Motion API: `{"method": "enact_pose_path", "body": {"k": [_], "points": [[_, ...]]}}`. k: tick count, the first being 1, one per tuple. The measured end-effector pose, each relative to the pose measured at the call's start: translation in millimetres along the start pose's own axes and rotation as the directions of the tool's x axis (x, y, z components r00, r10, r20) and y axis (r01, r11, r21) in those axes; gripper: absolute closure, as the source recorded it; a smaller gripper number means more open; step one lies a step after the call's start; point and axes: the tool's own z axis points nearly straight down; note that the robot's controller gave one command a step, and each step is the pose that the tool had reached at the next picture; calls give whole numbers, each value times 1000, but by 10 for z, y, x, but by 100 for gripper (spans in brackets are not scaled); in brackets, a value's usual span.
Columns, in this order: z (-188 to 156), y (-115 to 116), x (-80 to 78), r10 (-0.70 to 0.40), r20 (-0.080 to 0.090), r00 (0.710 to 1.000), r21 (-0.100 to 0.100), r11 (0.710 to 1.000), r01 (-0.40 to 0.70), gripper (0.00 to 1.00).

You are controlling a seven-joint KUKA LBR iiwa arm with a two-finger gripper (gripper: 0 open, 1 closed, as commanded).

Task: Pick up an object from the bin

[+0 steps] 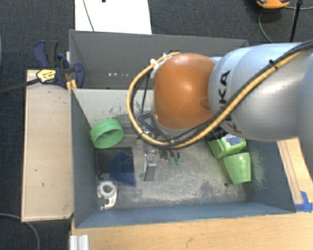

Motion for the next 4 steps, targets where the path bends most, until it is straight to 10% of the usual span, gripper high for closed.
{"method": "enact_pose_path", "body": {"k": [2, 4], "points": [[333, 219, 57, -53, 13, 999, -2, 999, 53, 0], [776, 325, -47, 276, 6, 961, -4, 961, -276, 0]]}}
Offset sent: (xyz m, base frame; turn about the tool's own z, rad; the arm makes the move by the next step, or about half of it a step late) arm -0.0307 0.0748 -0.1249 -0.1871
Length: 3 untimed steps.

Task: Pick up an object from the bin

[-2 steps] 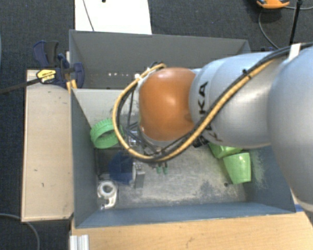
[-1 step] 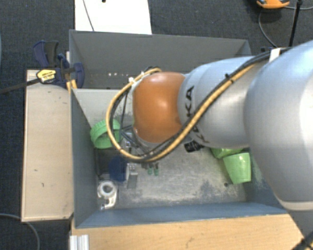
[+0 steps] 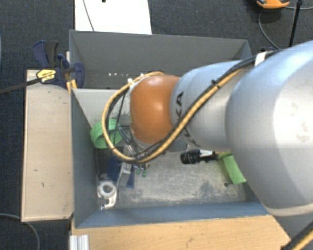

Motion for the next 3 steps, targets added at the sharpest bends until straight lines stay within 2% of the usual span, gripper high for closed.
{"method": "enact_pose_path", "body": {"k": [1, 2, 3], "points": [[512, 290, -31, -675, 3, 738, -1, 738, 675, 100], [501, 289, -33, -670, 4, 742, -2, 742, 670, 0], [502, 287, -34, -667, 3, 745, -2, 745, 667, 100]]}}
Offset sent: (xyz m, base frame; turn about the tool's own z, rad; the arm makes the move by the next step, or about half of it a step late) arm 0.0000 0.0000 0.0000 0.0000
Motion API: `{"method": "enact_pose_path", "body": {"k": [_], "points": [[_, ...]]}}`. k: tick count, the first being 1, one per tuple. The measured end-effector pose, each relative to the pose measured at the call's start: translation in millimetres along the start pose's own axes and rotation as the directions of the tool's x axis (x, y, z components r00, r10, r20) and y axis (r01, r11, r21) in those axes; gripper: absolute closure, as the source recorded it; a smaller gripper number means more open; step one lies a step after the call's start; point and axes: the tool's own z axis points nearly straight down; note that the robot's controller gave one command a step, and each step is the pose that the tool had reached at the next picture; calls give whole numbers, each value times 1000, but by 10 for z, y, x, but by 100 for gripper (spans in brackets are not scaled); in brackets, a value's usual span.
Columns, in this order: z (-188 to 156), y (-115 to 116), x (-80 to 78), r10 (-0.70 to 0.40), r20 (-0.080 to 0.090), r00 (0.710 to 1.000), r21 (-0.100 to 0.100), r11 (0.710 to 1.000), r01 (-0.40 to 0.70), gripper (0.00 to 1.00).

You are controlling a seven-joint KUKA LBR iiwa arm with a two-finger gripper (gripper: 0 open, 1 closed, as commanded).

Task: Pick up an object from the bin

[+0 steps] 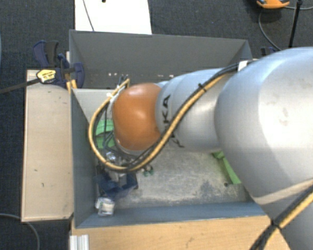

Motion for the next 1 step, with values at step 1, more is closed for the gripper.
{"method": "enact_pose_path", "body": {"k": [1], "points": [[0, 0, 1, 4, -1, 1000, 0, 1000, -4, 100]]}}
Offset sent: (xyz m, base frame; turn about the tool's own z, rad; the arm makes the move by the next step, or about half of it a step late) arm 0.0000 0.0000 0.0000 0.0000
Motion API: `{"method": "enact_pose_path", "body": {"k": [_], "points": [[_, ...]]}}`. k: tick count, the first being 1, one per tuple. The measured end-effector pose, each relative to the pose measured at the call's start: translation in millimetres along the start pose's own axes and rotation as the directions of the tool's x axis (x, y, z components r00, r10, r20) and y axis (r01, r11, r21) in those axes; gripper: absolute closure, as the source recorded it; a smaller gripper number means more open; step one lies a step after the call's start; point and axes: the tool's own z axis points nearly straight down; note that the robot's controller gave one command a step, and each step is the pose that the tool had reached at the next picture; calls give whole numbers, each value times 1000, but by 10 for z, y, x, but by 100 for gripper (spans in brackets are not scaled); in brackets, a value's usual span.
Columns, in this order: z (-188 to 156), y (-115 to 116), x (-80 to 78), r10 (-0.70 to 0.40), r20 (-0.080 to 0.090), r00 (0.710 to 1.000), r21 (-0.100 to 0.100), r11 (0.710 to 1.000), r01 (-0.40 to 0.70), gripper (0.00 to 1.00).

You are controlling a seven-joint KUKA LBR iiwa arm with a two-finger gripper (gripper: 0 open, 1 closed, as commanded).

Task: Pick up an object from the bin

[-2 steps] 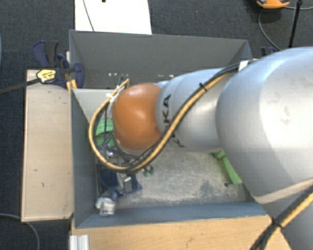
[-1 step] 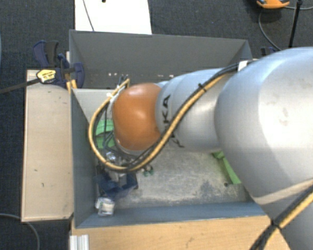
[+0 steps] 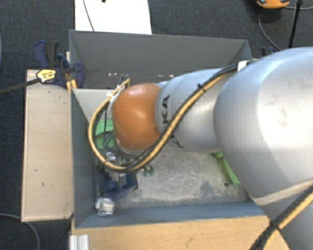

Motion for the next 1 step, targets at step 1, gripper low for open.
{"method": "enact_pose_path", "body": {"k": [1], "points": [[0, 0, 0, 4, 0, 1000, 0, 1000, -4, 100]]}}
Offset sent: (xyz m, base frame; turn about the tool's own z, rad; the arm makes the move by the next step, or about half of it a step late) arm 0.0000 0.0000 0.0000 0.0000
